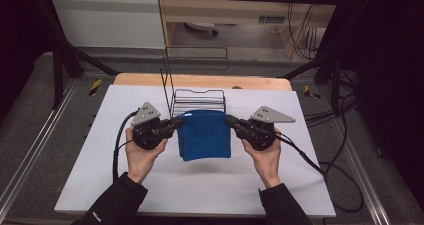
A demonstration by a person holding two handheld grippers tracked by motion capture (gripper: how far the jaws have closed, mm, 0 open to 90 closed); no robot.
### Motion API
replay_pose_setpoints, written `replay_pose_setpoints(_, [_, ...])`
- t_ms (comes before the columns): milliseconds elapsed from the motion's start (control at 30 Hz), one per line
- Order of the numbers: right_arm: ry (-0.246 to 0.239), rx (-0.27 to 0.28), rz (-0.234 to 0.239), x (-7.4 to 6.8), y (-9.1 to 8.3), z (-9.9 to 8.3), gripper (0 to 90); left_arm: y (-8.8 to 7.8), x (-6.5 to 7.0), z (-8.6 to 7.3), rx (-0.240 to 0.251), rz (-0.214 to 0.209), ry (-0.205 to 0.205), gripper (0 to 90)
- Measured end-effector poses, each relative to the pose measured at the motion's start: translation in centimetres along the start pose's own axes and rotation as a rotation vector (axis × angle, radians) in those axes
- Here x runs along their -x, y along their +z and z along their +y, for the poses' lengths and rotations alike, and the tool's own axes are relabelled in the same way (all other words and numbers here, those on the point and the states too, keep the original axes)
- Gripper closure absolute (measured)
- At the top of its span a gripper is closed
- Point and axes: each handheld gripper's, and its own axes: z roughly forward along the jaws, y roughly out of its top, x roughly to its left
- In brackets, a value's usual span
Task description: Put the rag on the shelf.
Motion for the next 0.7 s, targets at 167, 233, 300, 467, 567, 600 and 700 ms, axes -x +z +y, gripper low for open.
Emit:
replay_pose_setpoints(167, [-0.007, 0.04, -0.014, -0.2, -0.2, 1.1, 87.4, -0.4, 0.1, 1.0, 0.037, 0.0, 0.005, 85.1])
replay_pose_setpoints(233, [-0.012, 0.054, -0.018, -0.3, -0.3, 1.6, 87.4, -0.6, 0.0, 1.4, 0.052, 0.001, 0.007, 85.1])
replay_pose_setpoints(300, [-0.012, 0.069, -0.02, -0.4, -0.4, 2.1, 87.4, -0.7, 0.0, 1.8, 0.064, 0.002, 0.009, 85.2])
replay_pose_setpoints(467, [-0.025, 0.102, -0.03, -0.7, -0.3, 3.2, 87.4, -1.0, -0.2, 2.7, 0.103, 0.008, 0.01, 85.3])
replay_pose_setpoints(567, [-0.031, 0.113, -0.03, -0.8, -0.2, 3.8, 87.4, -1.1, -0.5, 3.1, 0.119, 0.012, 0.005, 85.4])
replay_pose_setpoints(600, [-0.034, 0.123, -0.031, -0.8, -0.1, 4.0, 87.4, -1.2, -0.6, 3.3, 0.122, 0.011, 0.004, 85.3])
replay_pose_setpoints(700, [-0.035, 0.136, -0.038, -0.8, 0.0, 4.5, 87.5, -1.2, -0.8, 3.8, 0.135, 0.015, 0.007, 85.4])
